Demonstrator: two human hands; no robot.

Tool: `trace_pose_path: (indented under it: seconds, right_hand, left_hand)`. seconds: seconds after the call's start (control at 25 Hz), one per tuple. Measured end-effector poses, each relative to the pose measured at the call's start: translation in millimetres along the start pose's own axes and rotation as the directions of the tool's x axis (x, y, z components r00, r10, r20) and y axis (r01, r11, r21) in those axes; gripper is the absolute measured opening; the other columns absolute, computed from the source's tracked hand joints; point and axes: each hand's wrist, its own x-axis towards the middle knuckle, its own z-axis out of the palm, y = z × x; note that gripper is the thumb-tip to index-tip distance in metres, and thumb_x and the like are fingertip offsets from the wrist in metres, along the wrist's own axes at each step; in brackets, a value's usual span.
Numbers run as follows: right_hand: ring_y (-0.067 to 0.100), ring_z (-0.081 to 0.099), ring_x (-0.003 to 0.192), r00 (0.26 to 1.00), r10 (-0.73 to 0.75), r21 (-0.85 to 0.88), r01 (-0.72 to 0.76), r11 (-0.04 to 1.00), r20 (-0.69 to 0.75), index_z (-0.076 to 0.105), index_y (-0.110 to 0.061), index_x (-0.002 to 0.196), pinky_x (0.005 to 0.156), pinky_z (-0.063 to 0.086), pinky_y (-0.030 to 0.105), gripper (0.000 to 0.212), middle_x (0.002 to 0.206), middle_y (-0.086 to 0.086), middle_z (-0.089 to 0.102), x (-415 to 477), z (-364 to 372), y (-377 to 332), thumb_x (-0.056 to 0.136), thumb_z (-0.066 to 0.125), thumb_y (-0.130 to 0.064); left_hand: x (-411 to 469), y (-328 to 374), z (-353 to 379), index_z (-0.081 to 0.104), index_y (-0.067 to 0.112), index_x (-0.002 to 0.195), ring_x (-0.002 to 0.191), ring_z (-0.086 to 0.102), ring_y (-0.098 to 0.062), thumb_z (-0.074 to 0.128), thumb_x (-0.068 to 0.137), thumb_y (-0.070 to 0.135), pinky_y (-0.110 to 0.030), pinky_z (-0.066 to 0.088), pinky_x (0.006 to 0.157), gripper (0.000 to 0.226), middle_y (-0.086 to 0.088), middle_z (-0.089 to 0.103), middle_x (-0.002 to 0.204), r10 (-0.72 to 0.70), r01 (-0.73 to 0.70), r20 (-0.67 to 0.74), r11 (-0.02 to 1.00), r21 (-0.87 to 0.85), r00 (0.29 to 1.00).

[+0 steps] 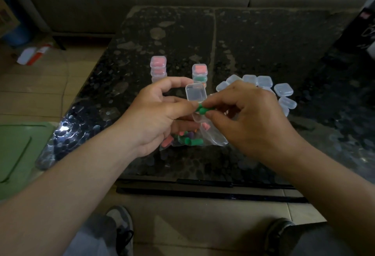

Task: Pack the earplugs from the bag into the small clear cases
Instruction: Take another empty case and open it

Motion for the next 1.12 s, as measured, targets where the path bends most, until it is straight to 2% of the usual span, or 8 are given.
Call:
trace_pose_path:
  seconds: [0.12, 0.24, 0.4, 0.56, 0.64, 0.8, 0.92, 1.12]
  right_hand:
    - [0.0, 0.06, 0.079, 1.0, -0.006, 0.0, 0.006, 1.0, -0.001, 0.078, -0.025, 0.099, 0.075, 0.052, 0.014, 0.02, 0.092, -0.008, 0.067, 1, 2, 1, 0.085, 0.074, -0.011]
    - [0.003, 0.063, 0.078, 1.0, 0.015, 0.015, -0.015, 1.0, -0.003, 0.076, -0.023, 0.094, 0.072, 0.054, 0.02, 0.014, 0.089, -0.009, 0.069, 2, 4, 1, 0.086, 0.074, -0.011]
    - [0.004, 0.063, 0.083, 0.999, 0.01, 0.049, -0.008, 0.999, -0.044, 0.075, -0.018, 0.092, 0.076, 0.052, 0.021, 0.008, 0.085, -0.01, 0.07, 3, 6, 4, 0.087, 0.074, -0.012]
    - [0.006, 0.063, 0.078, 0.998, -0.007, 0.064, 0.01, 0.998, -0.059, 0.075, -0.017, 0.091, 0.069, 0.054, 0.025, 0.005, 0.085, -0.008, 0.069, 3, 8, 2, 0.087, 0.074, -0.014]
    - [0.007, 0.063, 0.076, 0.998, -0.024, 0.026, 0.026, 0.999, -0.054, 0.076, -0.018, 0.09, 0.067, 0.055, 0.028, 0.005, 0.085, -0.006, 0.068, 3, 8, 1, 0.086, 0.074, -0.015]
    - [0.006, 0.062, 0.079, 0.998, -0.008, 0.06, 0.012, 0.998, -0.06, 0.075, -0.02, 0.091, 0.069, 0.053, 0.025, 0.007, 0.088, -0.008, 0.066, 7, 1, 0, 0.089, 0.07, -0.014]
    - [0.004, 0.062, 0.084, 0.998, 0.019, 0.074, -0.015, 0.997, -0.061, 0.068, -0.029, 0.099, 0.072, 0.054, 0.022, 0.015, 0.094, -0.012, 0.063, 10, -11, 3, 0.088, 0.067, -0.019]
    - [0.0, 0.055, 0.107, 0.991, -0.037, -0.033, 0.042, 0.999, 0.129, 0.037, -0.03, 0.149, 0.086, 0.05, 0.014, 0.082, 0.124, -0.014, 0.053, 10, -22, 8, 0.076, 0.068, -0.048]
  left_hand:
    - [-1, 1, 2, 0.064, 0.022, 0.118, 0.062, 0.074, -0.025, 0.071, 0.09, 0.0, -0.023, 0.049, 0.04, 0.037, -0.019, 0.077, 0.091, -0.021, 0.021, -0.008, 1.0, 0.015, 1.0]
    - [2, -1, 2, 0.065, 0.023, 0.117, 0.067, 0.075, -0.028, 0.071, 0.089, -0.002, -0.033, 0.058, 0.053, 0.038, -0.019, 0.077, 0.092, -0.01, 0.011, -0.024, 1.0, 0.013, 1.0]
    - [3, -2, 0, 0.065, 0.021, 0.119, 0.073, 0.076, -0.033, 0.07, 0.09, -0.002, -0.039, 0.057, 0.063, 0.038, -0.018, 0.077, 0.092, 0.013, -0.013, -0.03, 1.0, 0.014, 0.999]
    - [3, -1, 1, 0.065, 0.02, 0.118, 0.077, 0.075, -0.034, 0.071, 0.088, -0.002, -0.071, 0.049, 0.092, 0.038, -0.016, 0.077, 0.09, 0.052, -0.051, -0.05, 0.998, 0.033, 0.997]
    - [3, 0, 1, 0.065, 0.02, 0.118, 0.077, 0.074, -0.034, 0.071, 0.088, -0.003, -0.075, 0.045, 0.095, 0.039, -0.014, 0.077, 0.088, 0.059, -0.057, -0.055, 0.998, 0.036, 0.997]
    - [3, 1, -1, 0.065, 0.018, 0.12, 0.083, 0.075, -0.037, 0.069, 0.089, -0.006, -0.069, 0.051, 0.092, 0.039, -0.017, 0.077, 0.095, 0.059, -0.058, -0.035, 0.998, 0.027, 0.998]
    - [3, 4, -7, 0.064, 0.014, 0.12, 0.088, 0.074, -0.04, 0.066, 0.091, -0.008, -0.052, 0.062, 0.081, 0.036, -0.019, 0.077, 0.096, 0.06, -0.06, -0.004, 0.998, -0.006, 0.998]
    - [-1, 11, -10, 0.064, 0.013, 0.117, 0.079, 0.075, -0.032, 0.068, 0.087, -0.006, -0.038, 0.065, 0.067, 0.035, -0.021, 0.077, 0.095, 0.042, -0.041, 0.056, 0.999, -0.019, 0.998]
